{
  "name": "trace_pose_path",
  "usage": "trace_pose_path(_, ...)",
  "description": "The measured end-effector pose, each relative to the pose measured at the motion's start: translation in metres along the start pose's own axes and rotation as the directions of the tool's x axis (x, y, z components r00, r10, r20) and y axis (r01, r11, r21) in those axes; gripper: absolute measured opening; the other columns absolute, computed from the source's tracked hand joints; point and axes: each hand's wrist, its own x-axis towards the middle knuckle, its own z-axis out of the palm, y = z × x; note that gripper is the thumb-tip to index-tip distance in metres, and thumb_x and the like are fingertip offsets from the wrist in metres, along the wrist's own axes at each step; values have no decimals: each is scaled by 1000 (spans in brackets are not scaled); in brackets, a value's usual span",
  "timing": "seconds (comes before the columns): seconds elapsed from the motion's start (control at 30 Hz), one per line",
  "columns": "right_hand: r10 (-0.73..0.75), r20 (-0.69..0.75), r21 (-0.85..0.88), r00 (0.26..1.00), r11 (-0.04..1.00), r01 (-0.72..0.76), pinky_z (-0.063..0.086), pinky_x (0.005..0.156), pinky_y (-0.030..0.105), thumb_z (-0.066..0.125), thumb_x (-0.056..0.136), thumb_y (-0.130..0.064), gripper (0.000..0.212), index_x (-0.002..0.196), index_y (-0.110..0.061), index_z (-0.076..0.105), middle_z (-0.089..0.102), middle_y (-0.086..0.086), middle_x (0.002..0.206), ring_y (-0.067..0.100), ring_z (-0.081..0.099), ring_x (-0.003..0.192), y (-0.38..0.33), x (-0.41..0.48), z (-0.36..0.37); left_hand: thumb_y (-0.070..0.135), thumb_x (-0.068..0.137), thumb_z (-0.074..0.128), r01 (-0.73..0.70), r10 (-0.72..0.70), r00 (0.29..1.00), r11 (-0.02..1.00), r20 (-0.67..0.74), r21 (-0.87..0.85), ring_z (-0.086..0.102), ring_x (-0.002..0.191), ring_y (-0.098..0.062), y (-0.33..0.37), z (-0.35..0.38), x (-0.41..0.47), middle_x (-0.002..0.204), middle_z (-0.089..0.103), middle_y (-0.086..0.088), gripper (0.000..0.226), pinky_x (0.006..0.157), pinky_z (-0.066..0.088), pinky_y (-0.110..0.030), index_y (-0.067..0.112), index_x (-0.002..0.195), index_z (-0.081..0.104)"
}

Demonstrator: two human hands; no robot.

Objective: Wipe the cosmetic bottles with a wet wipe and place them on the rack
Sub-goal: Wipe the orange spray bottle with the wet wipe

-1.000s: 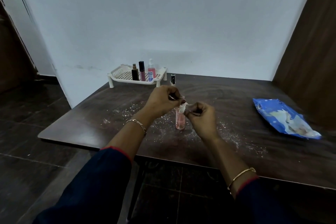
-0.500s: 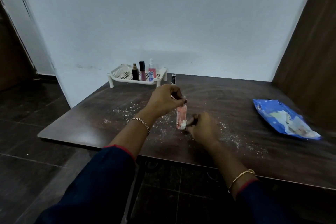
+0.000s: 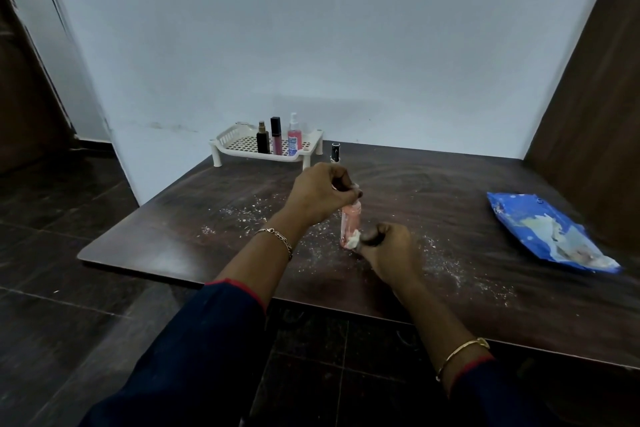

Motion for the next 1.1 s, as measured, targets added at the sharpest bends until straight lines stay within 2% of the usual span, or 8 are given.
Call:
trace_pose_path(0.23, -64, -140, 83, 988, 994, 76, 48, 60, 27, 76, 69, -16, 15, 66, -22, 62, 64, -12, 68, 10, 62, 66, -24, 7, -5, 28, 74, 78, -12, 12, 1000, 999, -4, 43, 69, 73, -8, 4, -1, 4, 78, 73, 3, 21, 75, 58, -34, 23, 64, 60)
trace_pose_path(0.47, 7, 49, -46, 999, 999, -5, 55, 62, 36, 82, 61, -38, 29, 54, -26, 56, 67, -6, 65, 16, 64, 65, -14, 7, 2, 29, 73, 79, -13, 13, 1000, 998, -9, 69, 67, 72, -4, 5, -1, 4, 78, 73, 5, 19, 66, 54, -24, 21, 66, 63)
trace_pose_path(0.6, -143, -74, -36, 987, 989, 141, 33, 44, 23, 72, 70, -38, 31, 50, -23, 53, 55, -5, 48, 11, 51, 46, -49, 12, -7, 28, 74, 77, -18, 20, 1000, 992, -16, 124, 62, 68, -6, 6, -2, 8, 70, 67, 9, 16, 63, 48, -21, 21, 66, 65)
trace_pose_path(0.7, -151, -137, -89, 979, 986, 139, 27, 42, 21, 66, 73, -30, 27, 52, -21, 53, 51, -4, 47, 13, 48, 45, -52, 8, -1, 29, 74, 77, -21, 25, 999, 992, -23, 128, 64, 70, -7, 4, -1, 8, 71, 68, 9, 18, 68, 53, -25, 23, 64, 63)
trace_pose_path(0.77, -104, -123, -187, 987, 979, 80, 36, 47, 21, 67, 74, -27, 11, 66, -19, 66, 62, -4, 58, 16, 58, 56, -43, 1, 5, 31, 72, 79, -21, 23, 1000, 994, -20, 106, 67, 72, -7, 3, 1, 8, 74, 71, 8, 23, 71, 57, -31, 25, 61, 59)
trace_pose_path(0.83, -95, -107, -202, 990, 977, 72, 43, 55, 23, 73, 71, -31, 12, 77, -22, 70, 69, -6, 70, 17, 64, 65, -33, -4, 8, 33, 72, 79, -18, 20, 1000, 995, -20, 98, 68, 72, -7, 3, 2, 7, 74, 72, 7, 25, 73, 58, -37, 27, 61, 57)
trace_pose_path(1.0, -37, -104, -217, 994, 976, 14, 48, 54, 27, 73, 69, -26, 13, 63, -23, 61, 66, -8, 66, 16, 64, 65, -12, 0, -7, 36, 76, 73, -39, 53, 996, 983, -71, 177, 63, 71, -5, 6, 7, 4, 70, 66, 12, 23, 72, 56, -34, 29, 67, 53)
trace_pose_path(1.1, -59, -159, -169, 985, 985, 32, 52, 60, 31, 68, 73, -18, 8, 68, -19, 61, 65, -6, 69, 16, 62, 66, -3, 4, -21, 41, 77, 71, -60, 77, 994, 977, -75, 205, 62, 70, -5, 7, 8, 3, 68, 64, 14, 17, 69, 55, -31, 29, 83, 60)
